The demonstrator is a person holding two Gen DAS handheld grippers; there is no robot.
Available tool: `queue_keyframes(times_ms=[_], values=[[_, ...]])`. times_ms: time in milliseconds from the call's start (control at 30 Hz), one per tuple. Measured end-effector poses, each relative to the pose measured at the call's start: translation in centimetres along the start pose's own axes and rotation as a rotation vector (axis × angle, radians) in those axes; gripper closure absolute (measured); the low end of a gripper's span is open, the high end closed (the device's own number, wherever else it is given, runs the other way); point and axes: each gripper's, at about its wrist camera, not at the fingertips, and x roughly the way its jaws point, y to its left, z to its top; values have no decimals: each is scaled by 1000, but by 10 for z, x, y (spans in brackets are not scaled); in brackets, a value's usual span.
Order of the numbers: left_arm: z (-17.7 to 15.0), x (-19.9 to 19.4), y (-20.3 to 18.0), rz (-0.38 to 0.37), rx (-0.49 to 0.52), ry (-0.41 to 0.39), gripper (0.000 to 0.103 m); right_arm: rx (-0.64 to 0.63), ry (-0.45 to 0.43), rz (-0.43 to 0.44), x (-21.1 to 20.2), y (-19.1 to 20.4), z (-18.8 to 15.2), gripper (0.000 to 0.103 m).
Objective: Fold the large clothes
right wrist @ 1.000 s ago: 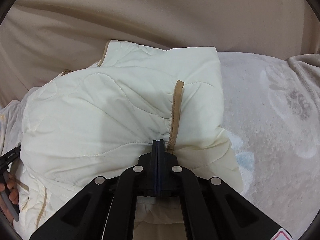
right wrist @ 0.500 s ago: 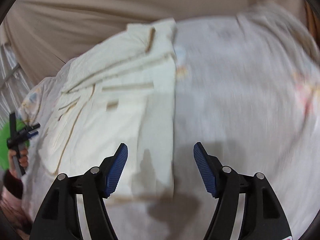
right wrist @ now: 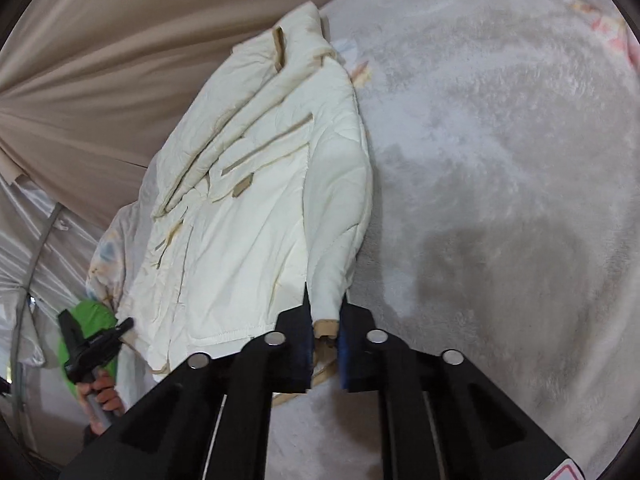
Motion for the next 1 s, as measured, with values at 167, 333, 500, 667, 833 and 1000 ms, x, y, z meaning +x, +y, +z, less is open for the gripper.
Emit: queue_keyframes(times_ms=[167,333,500,667,833,1000], values=[[-24,-54,-9,-58,61,-42,95,-87,-99,51,-58,21,-27,98],[-76,-108,0,-96,78,-33,95,-142,-120,59,-119,23,-86,98],[-127,-206,23,-215,-8,-148,95,-149,-177,105,-195,23,-147,98],[-117,-266,-4,-280,33,-333,95,-181,-363,211,-250,52,-135,98],[-48,-228,-35,-241,54,-357,95,-130,-441,246,-223,60,-62,98],[16,-141,-55,-62,66,-296,95,-16,-358,191,-134,48,26,98]])
